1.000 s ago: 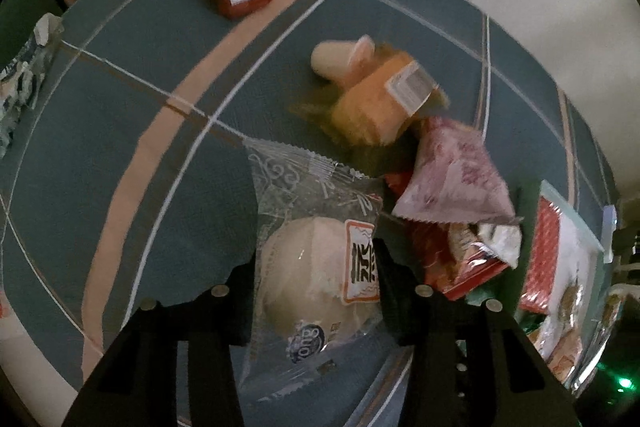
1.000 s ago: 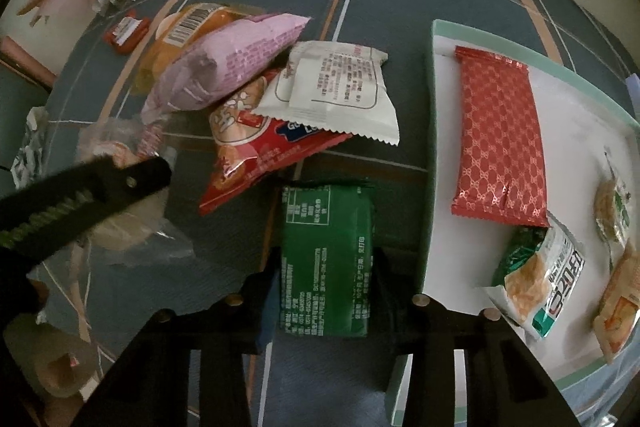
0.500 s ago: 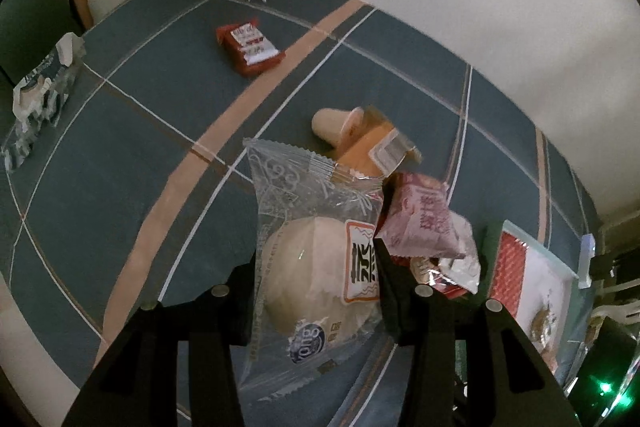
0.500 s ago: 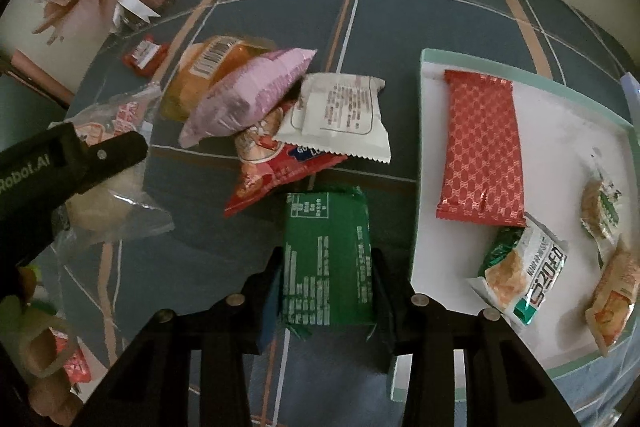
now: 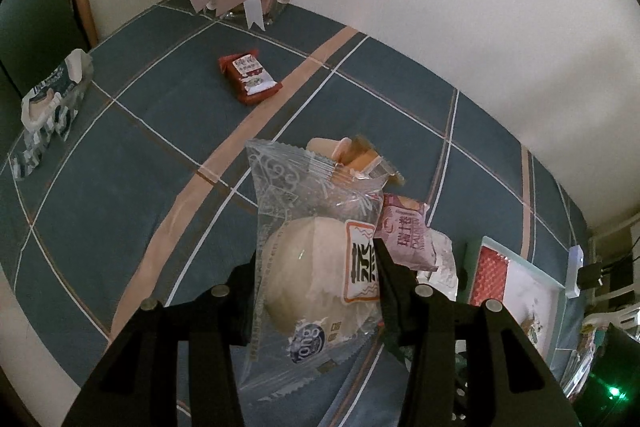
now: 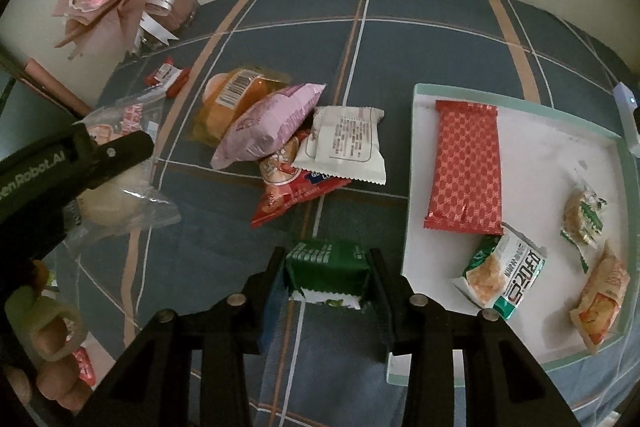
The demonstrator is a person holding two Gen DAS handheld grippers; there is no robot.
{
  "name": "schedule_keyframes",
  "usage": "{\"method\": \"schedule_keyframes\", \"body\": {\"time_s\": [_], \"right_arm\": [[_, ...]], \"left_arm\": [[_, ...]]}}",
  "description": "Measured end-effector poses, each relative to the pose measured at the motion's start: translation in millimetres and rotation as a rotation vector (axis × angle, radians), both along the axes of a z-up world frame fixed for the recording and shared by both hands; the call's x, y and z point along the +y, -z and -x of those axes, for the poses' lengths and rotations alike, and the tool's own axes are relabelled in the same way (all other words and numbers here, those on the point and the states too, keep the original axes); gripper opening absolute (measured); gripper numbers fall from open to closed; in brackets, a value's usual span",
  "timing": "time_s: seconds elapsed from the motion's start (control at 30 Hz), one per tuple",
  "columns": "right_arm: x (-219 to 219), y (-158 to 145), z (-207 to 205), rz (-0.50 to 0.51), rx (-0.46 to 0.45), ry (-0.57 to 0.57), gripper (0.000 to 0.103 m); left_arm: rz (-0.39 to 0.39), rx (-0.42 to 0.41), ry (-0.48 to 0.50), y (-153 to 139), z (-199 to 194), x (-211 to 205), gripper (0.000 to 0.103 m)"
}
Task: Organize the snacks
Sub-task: 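Lift the white bun with the left gripper while the right lifts the green box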
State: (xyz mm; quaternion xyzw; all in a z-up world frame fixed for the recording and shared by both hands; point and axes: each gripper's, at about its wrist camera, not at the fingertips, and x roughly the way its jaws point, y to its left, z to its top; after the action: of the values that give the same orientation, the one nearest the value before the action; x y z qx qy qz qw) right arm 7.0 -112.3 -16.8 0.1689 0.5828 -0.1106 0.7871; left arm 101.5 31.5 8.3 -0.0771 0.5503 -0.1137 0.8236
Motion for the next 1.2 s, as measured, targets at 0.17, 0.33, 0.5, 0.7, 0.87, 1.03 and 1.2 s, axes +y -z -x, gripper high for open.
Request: {"method": "schedule_keyframes", "body": {"time_s": [0.17, 0.33, 0.5, 0.7, 0.87, 1.03, 1.2], "right_arm": [[5, -1, 2, 0.002, 0.004, 0.0, 0.041], [9, 12, 0, -0.011, 0.032, -0.008, 0.039], [15, 19, -2, -0.017, 0.053, -0.036, 0.039], [21, 35, -5, -0.041, 0.097, -0.051, 0.04], [21, 46, -7, -0.03, 0.124, -0.044, 0.042], [13, 47, -6, -0.047, 0.123, -0.007, 0.051], [2, 46, -4, -0.05, 0.111, 0.035, 0.06]], "left_arm": [[-0.002, 0.001, 0.01, 0, 0, -1, 0.049], [-0.003, 0.007, 0.012, 0, -1, 0, 0.049], [-0.006, 0.019, 0.007, 2, -2, -1, 0.049], [-0.026, 0.043, 0.014, 12, -3, -7, 0.049], [-0.051, 0.122, 0.016, 39, -8, -13, 0.049], [-0.043, 0.167, 0.012, 53, -9, -15, 0.049], [-0.039, 0.166, 0.012, 53, -8, -16, 0.05]]}}
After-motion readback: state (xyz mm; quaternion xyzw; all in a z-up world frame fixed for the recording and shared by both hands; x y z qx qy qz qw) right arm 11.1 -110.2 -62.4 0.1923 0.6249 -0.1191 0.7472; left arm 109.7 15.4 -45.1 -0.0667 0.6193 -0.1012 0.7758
